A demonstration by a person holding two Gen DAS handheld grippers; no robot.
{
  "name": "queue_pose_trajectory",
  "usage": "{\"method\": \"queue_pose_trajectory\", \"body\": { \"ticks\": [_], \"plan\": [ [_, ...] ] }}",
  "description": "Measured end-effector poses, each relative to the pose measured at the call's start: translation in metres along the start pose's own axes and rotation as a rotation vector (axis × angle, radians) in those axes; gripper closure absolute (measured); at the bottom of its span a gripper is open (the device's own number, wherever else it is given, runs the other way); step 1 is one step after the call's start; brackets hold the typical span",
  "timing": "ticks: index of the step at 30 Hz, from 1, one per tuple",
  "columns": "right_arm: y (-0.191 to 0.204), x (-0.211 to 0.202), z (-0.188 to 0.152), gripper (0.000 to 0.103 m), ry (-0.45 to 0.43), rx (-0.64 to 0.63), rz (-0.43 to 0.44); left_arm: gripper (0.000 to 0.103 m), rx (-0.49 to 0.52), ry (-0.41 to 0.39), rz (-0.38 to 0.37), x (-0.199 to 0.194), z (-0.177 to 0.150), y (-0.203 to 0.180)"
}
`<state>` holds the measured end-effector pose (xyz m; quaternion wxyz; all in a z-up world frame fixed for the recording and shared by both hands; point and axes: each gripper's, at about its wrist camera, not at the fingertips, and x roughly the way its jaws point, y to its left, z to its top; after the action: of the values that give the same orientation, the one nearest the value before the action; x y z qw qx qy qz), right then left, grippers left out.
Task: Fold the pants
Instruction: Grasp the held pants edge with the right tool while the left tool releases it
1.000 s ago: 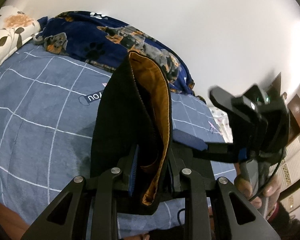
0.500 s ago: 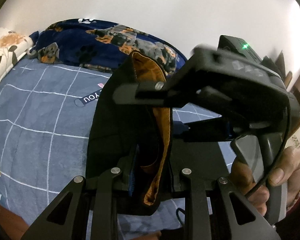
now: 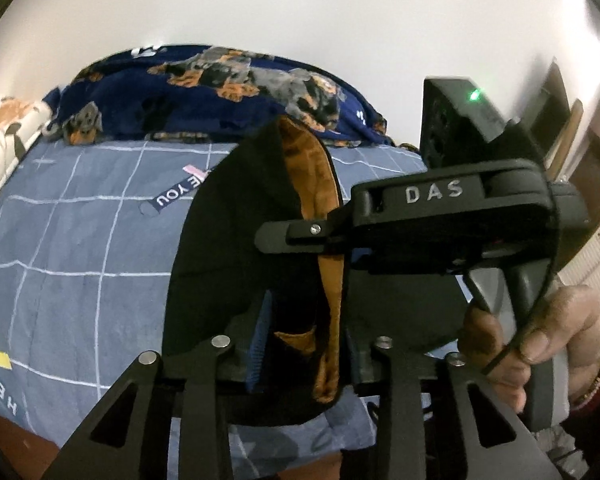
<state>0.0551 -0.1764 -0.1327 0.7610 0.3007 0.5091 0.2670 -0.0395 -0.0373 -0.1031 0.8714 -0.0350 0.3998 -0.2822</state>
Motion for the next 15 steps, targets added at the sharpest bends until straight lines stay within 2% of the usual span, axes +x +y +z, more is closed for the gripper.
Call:
{"method": "queue_pose_trajectory", "body": {
  "ticks": [2, 4, 7, 10, 15],
  "plan": [
    [-0.007, -0.004, -0.001, 0.086, -0.012, 0.016, 0.021, 0.065, 0.022, 0.001, -0.008, -0.002, 0.0, -0.003],
    [-0.013, -0.009, -0.003, 0.086, -0.027, 0.034, 0.052, 0.056, 0.038, -0.007, -0.002, -0.005, -0.001, -0.004],
    [-0.02, -0.016, -0.005, 0.086, -0.047, 0.047, 0.081, 0.048, 0.039, -0.027, -0.021, -0.012, 0.0, 0.0],
    [-0.025, -0.024, -0.007, 0.086, -0.067, 0.052, 0.099, 0.044, 0.002, -0.044, -0.091, -0.02, 0.003, 0.007],
    [-0.045, -0.042, -0.009, 0.088, -0.115, 0.09, 0.1, 0.043, -0.013, -0.084, -0.182, -0.037, 0.007, 0.017]
  ]
}}
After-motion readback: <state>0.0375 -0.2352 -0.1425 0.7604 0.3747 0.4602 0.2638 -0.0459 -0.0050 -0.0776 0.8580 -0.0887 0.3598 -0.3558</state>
